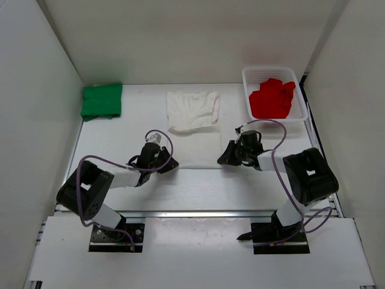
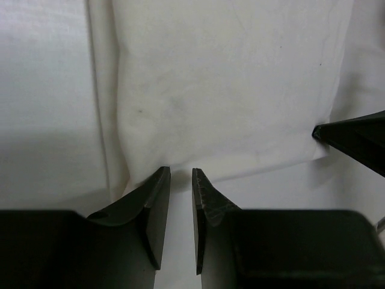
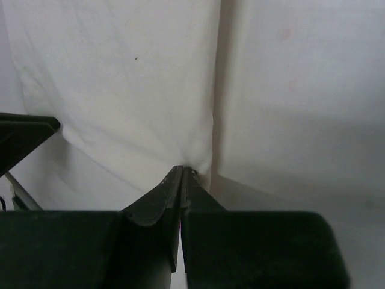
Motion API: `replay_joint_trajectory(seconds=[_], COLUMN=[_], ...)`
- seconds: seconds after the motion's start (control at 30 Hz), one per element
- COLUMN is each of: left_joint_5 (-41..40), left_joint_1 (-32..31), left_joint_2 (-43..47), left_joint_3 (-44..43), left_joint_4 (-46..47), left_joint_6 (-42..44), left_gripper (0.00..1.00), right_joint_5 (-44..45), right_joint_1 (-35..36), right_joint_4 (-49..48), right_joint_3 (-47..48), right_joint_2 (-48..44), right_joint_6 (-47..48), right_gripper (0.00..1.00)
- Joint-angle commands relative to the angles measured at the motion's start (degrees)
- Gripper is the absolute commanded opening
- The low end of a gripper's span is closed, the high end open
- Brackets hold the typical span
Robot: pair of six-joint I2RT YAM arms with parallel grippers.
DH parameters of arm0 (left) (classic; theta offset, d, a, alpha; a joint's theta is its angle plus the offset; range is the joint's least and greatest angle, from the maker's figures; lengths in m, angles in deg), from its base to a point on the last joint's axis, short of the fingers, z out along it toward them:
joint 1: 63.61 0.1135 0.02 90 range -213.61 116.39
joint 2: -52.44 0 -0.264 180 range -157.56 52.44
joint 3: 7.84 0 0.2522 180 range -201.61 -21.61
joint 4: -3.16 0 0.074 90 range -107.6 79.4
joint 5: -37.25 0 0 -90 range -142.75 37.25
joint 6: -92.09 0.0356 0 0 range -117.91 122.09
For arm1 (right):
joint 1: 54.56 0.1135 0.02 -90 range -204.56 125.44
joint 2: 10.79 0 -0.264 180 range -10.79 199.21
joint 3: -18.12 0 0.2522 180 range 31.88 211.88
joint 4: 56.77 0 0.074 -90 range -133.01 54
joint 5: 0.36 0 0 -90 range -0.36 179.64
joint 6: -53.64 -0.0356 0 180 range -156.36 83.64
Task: Fold and stack the t-shirts
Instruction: Fold the folded rectangular tshirt in 1/3 of the way, then grab one side of the 2/3 rectangular tshirt with both arms
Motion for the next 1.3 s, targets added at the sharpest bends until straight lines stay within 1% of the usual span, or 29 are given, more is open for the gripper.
replay_joint_trajectory(seconds=[0.0,0.1,0.17,0.3,0.33,0.37,0.43,0.47,0.5,0.57,0.6,0.63,0.67,0.7,0.73,0.77,0.8,0.87,0.93,1.03,1.1,1.13,1.17,1.27], left_joint_5=[-2.13,-2.06,-2.4,-4.43,-6.08,-6.1,-5.48,-6.09,-6.62,-6.1,-6.18,-6.27,-6.36,-6.27,-6.71,-6.54,-6.45,-6.09,-6.27,-6.1,-6.36,-6.27,-6.18,-6.36], left_joint_1=[-3.07,-3.97,-4.14,-6.33,-6.77,-6.17,-4.85,-4.5,-4.32,-3.35,-3.52,-3.61,-3.53,-3.87,-3.88,-3.88,-3.7,-3.88,-5.1,-5.98,-6.69,-6.78,-6.86,-6.96], left_joint_2=[5.31,13.2,18.29,28.85,30.0,31.84,32.83,32.57,31.43,29.76,28.62,28.35,28.17,28.17,27.99,27.65,26.95,25.45,23.52,21.41,20.79,20.09,19.91,19.99], left_joint_3=[7.38,12.92,15.38,12.15,11.44,10.65,9.15,8.62,7.84,7.91,8.79,9.84,10.55,11.6,12.13,12.4,12.83,12.58,12.13,11.78,11.96,12.22,12.4,12.92], left_joint_4=[-3.58,-4.29,-6.56,-15.25,-15.62,-17.19,-18.08,-18.52,-20.44,-21.68,-21.25,-20.81,-19.94,-19.15,-17.66,-17.12,-16.33,-15.54,-15.27,-13.96,-13.6,-13.69,-13.25,-13.25], left_joint_6=[-0.29,-1.08,-1.26,0.58,1.19,1.29,2.69,3.74,4.45,6.46,6.56,6.47,6.3,5.86,5.68,5.6,5.33,5.42,4.99,4.54,4.19,3.84,3.92,3.49], left_gripper=[0.33,0.33,0.33,0.35,0.36,0.36,0.4,0.42,0.43,0.47,0.48,0.5,0.51,0.52,0.54,0.57,0.59,0.59,0.6,0.55,0.53,0.52,0.51,0.44], right_joint_5=[2.4,3.18,4.67,9.15,11.25,12.14,10.93,9.35,9.08,10.64,10.57,10.39,10.39,10.57,10.57,10.65,10.48,8.91,6.36,3.72,0.92,-0.49,-0.94,-0.68], right_joint_1=[1.45,3.12,4.79,6.37,7.07,7.6,8.83,8.75,9.27,9.45,9.19,8.58,8.14,7.44,6.82,6.64,6.12,4.88,4.01,3.74,3.82,3.74,4.17,4.09], right_joint_4=[2.51,3.2,4.43,10.93,12.42,12.69,12.44,11.74,11.38,11.46,11.38,11.55,9.99,9.01,8.66,7.96,7.6,7.07,6.02,2.34,1.01,0.31,0.48,0.57], right_joint_3=[-9.64,-15.01,-15.55,-10.47,-9.41,-7.92,-6.15,-5.97,-6.41,-8.25,-9.56,-11.75,-12.56,-14.83,-16.85,-17.83,-19.32,-19.51,-19.51,-20.12,-20.04,-20.03,-19.86,-19.86], right_joint_2=[-4.96,-9.97,-14.79,-21.48,-21.93,-23.15,-23.43,-22.91,-22.47,-22.28,-22.63,-23.33,-24.38,-26.13,-27.54,-28.34,-28.78,-28.09,-25.29,-21.86,-20.45,-19.57,-19.39,-19.38], right_joint_6=[-0.43,-1.23,-0.96,0.88,1.15,1.41,2.2,1.68,1.42,1.5,1.41,1.07,1.24,0.98,0.36,0.01,0.36,0.62,0.45,-0.25,-1.04,-1.57,-2.1,-2.01], right_gripper=[0.0,0.0,0.0,0.0,0.0,0.01,0.01,0.0,0.0,0.02,0.04,0.1,0.2,0.26,0.35,0.4,0.44,0.46,0.45,0.42,0.31,0.3,0.29,0.29])
